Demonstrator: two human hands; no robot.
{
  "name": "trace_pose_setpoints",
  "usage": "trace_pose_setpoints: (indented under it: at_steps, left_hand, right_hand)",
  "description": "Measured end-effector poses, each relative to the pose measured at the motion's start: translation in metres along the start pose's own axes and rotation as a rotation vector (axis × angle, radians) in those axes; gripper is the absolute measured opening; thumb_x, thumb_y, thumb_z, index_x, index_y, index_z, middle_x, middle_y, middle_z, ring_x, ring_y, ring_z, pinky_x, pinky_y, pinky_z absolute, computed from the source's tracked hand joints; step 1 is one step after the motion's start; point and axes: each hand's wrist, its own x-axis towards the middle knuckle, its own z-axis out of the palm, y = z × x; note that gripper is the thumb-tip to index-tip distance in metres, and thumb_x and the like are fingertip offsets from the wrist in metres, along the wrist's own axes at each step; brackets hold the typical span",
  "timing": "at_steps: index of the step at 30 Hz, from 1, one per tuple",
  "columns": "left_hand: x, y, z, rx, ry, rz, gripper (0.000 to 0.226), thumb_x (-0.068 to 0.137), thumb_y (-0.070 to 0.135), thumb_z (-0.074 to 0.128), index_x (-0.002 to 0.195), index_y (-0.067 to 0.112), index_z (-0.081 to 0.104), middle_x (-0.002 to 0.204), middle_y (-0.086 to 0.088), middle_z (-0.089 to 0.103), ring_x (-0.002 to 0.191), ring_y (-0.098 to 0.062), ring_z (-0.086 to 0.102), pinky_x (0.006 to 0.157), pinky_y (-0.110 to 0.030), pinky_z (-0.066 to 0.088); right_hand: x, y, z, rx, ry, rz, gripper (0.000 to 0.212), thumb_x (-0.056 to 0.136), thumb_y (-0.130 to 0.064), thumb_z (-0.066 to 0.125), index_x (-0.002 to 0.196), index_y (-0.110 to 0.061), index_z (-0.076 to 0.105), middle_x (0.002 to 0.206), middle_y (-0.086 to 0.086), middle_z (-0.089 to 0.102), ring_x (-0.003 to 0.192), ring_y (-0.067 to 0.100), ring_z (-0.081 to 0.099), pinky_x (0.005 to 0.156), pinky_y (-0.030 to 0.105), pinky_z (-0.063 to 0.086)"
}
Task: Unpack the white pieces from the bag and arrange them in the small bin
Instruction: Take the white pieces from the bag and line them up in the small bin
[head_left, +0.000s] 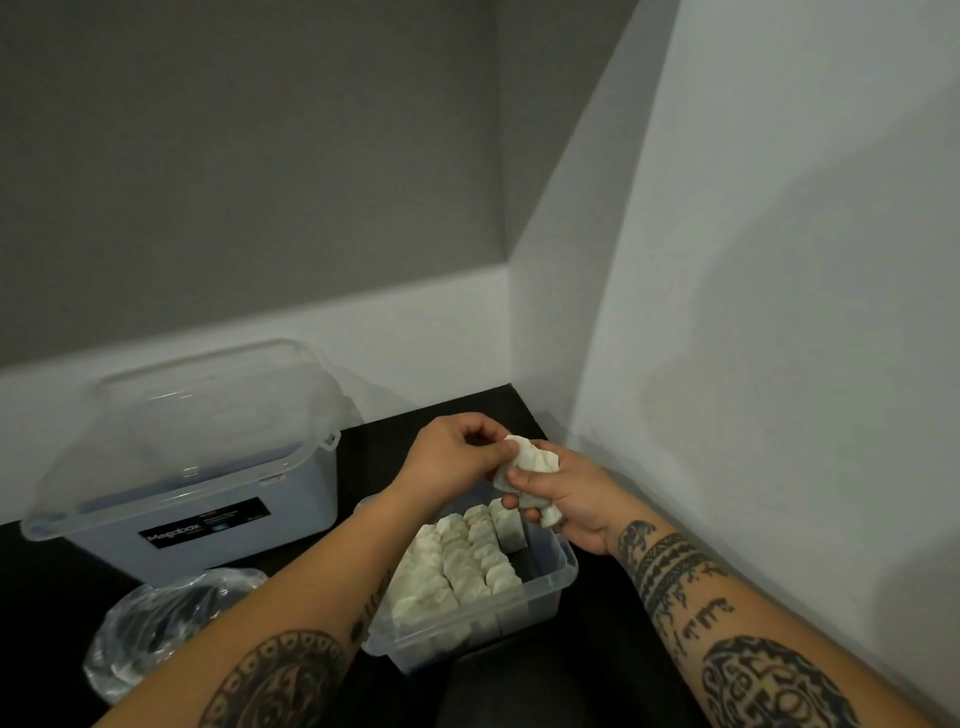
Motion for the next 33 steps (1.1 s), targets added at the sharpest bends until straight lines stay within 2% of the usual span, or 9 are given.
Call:
trace_pose_setpoints:
  at_steps: [3,6,11,14,18,21,23,28,33]
  left_hand:
    - [0.002,-0.001,0.002,0.036,0.048,0.015,0.004,0.086,0.025,0.081,0.088,0.023,0.078,0.087,0.002,0.076,0.086,-0.015,0.072,0.079,-0.03,0.059]
    - [0.006,-0.003,0.002,0.048,0.04,0.0,0.006,0.087,0.027,0.08,0.087,0.024,0.075,0.088,0.002,0.075,0.083,-0.012,0.068,0.077,-0.029,0.056]
    - [0.008,-0.008,0.0,0.043,-0.021,0.049,0.009,0.09,0.022,0.078,0.097,0.027,0.075,0.091,0.004,0.076,0.086,-0.011,0.07,0.083,-0.03,0.058]
    - [0.007,-0.018,-0.004,0.082,-0.011,0.059,0.006,0.091,0.025,0.077,0.095,0.03,0.077,0.087,0.009,0.076,0.083,-0.008,0.069,0.078,-0.025,0.055]
    - [0.003,-0.042,-0.008,0.208,0.031,-0.039,0.003,0.09,0.029,0.077,0.093,0.029,0.076,0.086,0.007,0.076,0.083,-0.009,0.071,0.077,-0.025,0.057]
    - [0.0,-0.059,-0.002,0.323,-0.033,-0.106,0.002,0.092,0.029,0.076,0.092,0.029,0.074,0.084,0.006,0.075,0.079,-0.007,0.072,0.067,-0.018,0.053]
    - [0.001,-0.07,0.008,0.437,-0.091,-0.115,0.001,0.092,0.029,0.075,0.092,0.029,0.074,0.084,0.008,0.074,0.078,-0.005,0.07,0.066,-0.016,0.051]
    - [0.012,-0.086,0.033,0.615,-0.13,-0.135,0.004,0.092,0.031,0.074,0.091,0.032,0.071,0.089,0.012,0.068,0.084,-0.003,0.064,0.08,-0.026,0.054]
    - [0.015,-0.095,0.047,0.638,-0.104,-0.153,0.013,0.091,0.031,0.074,0.083,0.033,0.065,0.089,0.008,0.07,0.087,-0.009,0.066,0.08,-0.028,0.055]
  right_hand:
    - [0.002,0.001,-0.001,-0.027,0.075,-0.022,0.034,0.09,-0.013,0.075,0.121,-0.007,0.063,0.099,0.012,0.075,0.075,0.019,0.07,0.052,0.023,0.048]
    - [0.005,0.003,-0.005,-0.024,0.121,-0.028,0.034,0.089,-0.021,0.076,0.119,-0.009,0.065,0.096,0.01,0.075,0.075,0.019,0.07,0.054,0.025,0.047]
    - [0.007,0.005,-0.008,-0.043,0.152,-0.025,0.028,0.091,-0.02,0.074,0.117,-0.011,0.066,0.097,0.011,0.077,0.077,0.021,0.073,0.053,0.024,0.049]
    - [0.007,0.006,-0.011,-0.04,0.219,-0.038,0.029,0.091,-0.024,0.075,0.115,-0.012,0.067,0.102,0.014,0.076,0.077,0.021,0.072,0.053,0.025,0.049]
    - [0.012,0.009,-0.019,0.052,0.364,-0.098,0.023,0.095,-0.025,0.071,0.113,-0.012,0.067,0.099,0.012,0.076,0.074,0.02,0.07,0.055,0.026,0.05]
    - [0.015,0.014,-0.024,0.066,0.425,-0.093,0.019,0.097,-0.027,0.068,0.112,-0.015,0.067,0.102,0.011,0.075,0.074,0.019,0.071,0.057,0.027,0.05]
    - [0.015,0.018,-0.024,0.066,0.434,-0.083,0.019,0.096,-0.027,0.069,0.112,-0.016,0.068,0.102,0.01,0.076,0.075,0.018,0.071,0.058,0.028,0.051]
    - [0.015,0.023,-0.022,0.048,0.451,-0.083,0.015,0.097,-0.025,0.067,0.11,-0.017,0.069,0.097,0.01,0.076,0.074,0.018,0.069,0.061,0.03,0.052]
    - [0.013,0.024,-0.024,0.049,0.455,-0.085,0.015,0.097,-0.024,0.067,0.111,-0.017,0.068,0.091,0.006,0.076,0.072,0.018,0.069,0.059,0.029,0.05]
